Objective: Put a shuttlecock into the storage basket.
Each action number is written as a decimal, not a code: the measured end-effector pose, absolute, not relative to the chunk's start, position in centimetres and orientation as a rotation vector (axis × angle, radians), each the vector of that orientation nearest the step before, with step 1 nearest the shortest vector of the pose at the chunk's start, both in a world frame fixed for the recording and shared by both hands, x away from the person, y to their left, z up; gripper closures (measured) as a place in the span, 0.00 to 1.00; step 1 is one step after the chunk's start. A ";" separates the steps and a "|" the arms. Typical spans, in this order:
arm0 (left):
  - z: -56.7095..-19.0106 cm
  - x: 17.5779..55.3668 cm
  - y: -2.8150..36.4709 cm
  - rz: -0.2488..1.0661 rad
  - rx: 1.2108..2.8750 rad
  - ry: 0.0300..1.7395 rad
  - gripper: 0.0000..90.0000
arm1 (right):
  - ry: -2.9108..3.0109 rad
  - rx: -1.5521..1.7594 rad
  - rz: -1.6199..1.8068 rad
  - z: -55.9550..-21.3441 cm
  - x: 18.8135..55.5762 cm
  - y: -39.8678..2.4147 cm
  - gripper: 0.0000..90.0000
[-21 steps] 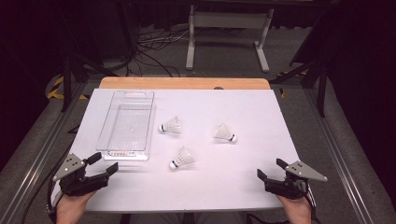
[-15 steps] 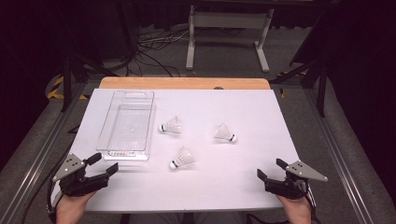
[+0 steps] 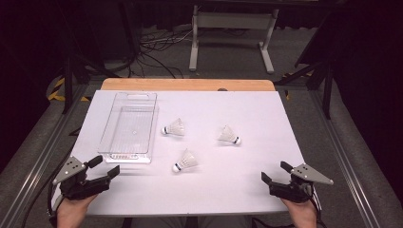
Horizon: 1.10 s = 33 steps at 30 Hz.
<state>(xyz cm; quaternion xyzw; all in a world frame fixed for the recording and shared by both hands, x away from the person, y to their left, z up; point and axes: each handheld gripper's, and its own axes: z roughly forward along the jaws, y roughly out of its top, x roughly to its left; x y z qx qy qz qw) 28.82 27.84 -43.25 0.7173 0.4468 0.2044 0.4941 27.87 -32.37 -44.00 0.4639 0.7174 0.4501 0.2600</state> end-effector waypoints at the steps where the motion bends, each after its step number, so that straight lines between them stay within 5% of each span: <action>1: -43.3 28.8 27.8 0.494 1.736 1.087 0.25 | 1.944 1.258 1.219 -44.0 27.9 -32.4 0.15; 33: -42.7 28.9 27.5 0.488 1.719 1.084 0.25 | 1.939 1.267 1.225 -44.0 27.7 -32.4 0.14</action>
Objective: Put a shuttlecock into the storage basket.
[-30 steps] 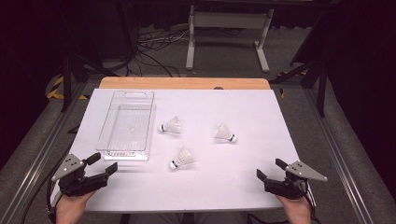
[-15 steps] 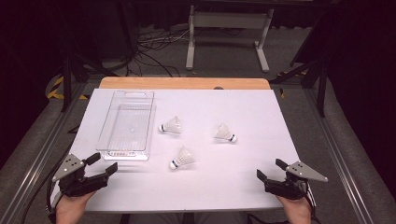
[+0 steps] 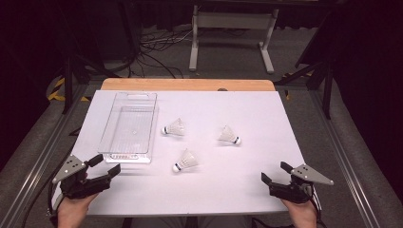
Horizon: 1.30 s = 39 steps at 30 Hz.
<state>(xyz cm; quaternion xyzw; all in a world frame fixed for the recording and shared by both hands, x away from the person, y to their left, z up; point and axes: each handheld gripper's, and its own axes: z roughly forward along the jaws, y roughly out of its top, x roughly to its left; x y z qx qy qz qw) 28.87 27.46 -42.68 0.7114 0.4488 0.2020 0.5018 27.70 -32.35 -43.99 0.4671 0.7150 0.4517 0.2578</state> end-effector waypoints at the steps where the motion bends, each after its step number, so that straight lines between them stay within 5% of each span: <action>1: -42.6 28.9 27.4 0.486 1.720 1.083 0.25 | 1.939 1.267 1.225 -44.0 27.7 -32.4 0.14; 39: -40.9 29.6 25.5 0.467 1.729 1.010 0.25 | 1.944 1.272 1.230 -44.1 27.8 -32.4 0.14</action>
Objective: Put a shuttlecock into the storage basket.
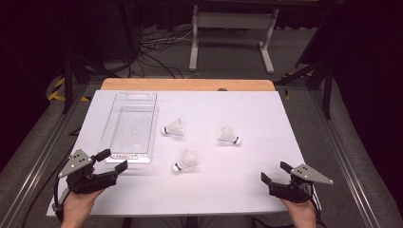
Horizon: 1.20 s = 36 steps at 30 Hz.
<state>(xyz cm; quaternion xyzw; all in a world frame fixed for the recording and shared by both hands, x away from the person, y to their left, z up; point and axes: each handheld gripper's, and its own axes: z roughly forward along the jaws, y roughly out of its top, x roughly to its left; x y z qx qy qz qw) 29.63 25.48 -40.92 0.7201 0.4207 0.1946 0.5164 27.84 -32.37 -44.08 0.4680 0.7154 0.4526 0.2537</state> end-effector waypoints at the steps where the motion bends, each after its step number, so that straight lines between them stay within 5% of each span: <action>1: -40.9 29.6 25.4 0.466 1.728 1.013 0.25 | 1.944 1.269 1.234 -44.1 27.9 -32.4 0.14; 36: -40.5 31.1 22.4 0.425 1.753 0.944 0.25 | 1.947 1.263 1.236 -44.1 28.0 -32.3 0.14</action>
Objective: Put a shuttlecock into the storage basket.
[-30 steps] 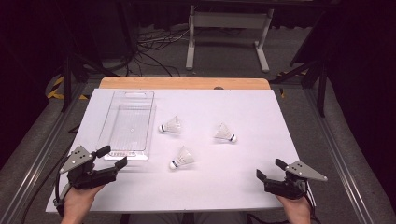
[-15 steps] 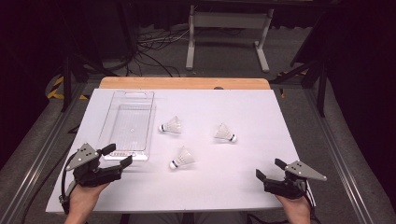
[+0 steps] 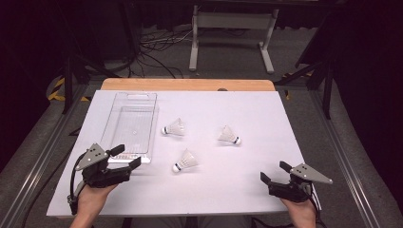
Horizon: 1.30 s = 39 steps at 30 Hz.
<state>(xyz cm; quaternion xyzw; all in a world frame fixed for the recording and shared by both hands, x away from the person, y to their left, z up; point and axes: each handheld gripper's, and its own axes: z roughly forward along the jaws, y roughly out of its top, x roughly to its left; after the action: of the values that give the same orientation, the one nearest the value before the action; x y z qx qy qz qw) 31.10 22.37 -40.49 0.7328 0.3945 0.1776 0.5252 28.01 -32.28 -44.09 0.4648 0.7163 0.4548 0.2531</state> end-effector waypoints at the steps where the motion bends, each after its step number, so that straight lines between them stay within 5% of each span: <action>1: -40.5 31.1 22.4 0.425 1.753 0.944 0.25 | 1.947 1.263 1.236 -44.1 28.0 -32.3 0.14; 39: -40.4 32.9 18.1 0.355 1.785 0.869 0.25 | 1.950 1.259 1.240 -44.1 28.1 -32.3 0.13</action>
<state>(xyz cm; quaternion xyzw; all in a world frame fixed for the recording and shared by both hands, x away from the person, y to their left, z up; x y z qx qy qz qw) 32.87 18.09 -40.44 0.7486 0.3647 0.1491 0.5333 28.06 -32.26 -44.09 0.4630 0.7171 0.4558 0.2521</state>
